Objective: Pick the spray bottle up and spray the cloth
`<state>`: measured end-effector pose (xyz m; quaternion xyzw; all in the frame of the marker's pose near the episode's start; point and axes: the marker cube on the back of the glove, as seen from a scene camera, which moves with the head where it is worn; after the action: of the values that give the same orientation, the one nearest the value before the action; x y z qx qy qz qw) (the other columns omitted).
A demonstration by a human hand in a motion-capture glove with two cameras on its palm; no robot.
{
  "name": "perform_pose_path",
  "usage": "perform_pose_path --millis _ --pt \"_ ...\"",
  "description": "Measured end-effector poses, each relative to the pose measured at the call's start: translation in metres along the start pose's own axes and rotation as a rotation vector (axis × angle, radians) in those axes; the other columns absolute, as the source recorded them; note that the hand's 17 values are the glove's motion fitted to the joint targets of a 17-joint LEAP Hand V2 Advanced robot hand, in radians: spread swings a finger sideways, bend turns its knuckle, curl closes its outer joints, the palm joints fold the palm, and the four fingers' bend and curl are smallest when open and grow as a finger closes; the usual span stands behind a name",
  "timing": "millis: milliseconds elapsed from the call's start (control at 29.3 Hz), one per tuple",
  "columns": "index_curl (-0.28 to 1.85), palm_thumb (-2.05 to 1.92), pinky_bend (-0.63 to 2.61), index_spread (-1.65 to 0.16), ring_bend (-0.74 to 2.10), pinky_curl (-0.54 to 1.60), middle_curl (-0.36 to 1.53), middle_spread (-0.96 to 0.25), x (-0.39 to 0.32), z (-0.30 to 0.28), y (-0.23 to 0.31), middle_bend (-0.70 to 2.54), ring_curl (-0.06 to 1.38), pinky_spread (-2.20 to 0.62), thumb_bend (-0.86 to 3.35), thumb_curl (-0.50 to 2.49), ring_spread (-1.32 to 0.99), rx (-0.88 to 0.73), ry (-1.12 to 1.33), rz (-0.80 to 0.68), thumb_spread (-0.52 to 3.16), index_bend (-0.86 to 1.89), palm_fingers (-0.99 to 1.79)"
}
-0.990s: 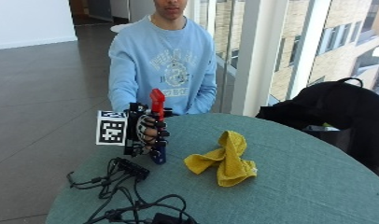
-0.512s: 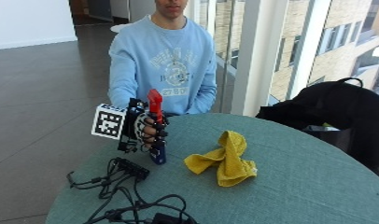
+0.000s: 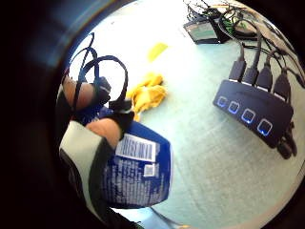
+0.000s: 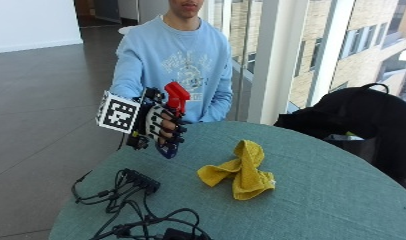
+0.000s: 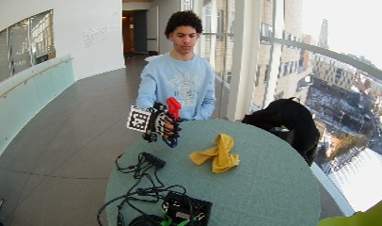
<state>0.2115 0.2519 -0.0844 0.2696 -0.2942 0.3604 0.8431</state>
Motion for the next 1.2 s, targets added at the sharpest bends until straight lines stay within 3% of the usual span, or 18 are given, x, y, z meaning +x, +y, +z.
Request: perform_pose_path --millis 580,1195 --pt "0.38 1.0 0.29 -0.22 0.46 0.38 0.47 -0.09 -0.017 0.032 -0.032 0.25 0.4 0.16 -0.03 0.64 -0.04 -0.398 0.235 0.15 0.61 0.13 1.16" --pt "0.39 0.97 0.32 -0.2 0.52 0.38 0.49 -0.07 -0.011 0.061 -0.034 0.29 0.4 0.13 -0.03 0.68 -0.02 -0.516 0.358 0.179 0.59 0.14 1.18"
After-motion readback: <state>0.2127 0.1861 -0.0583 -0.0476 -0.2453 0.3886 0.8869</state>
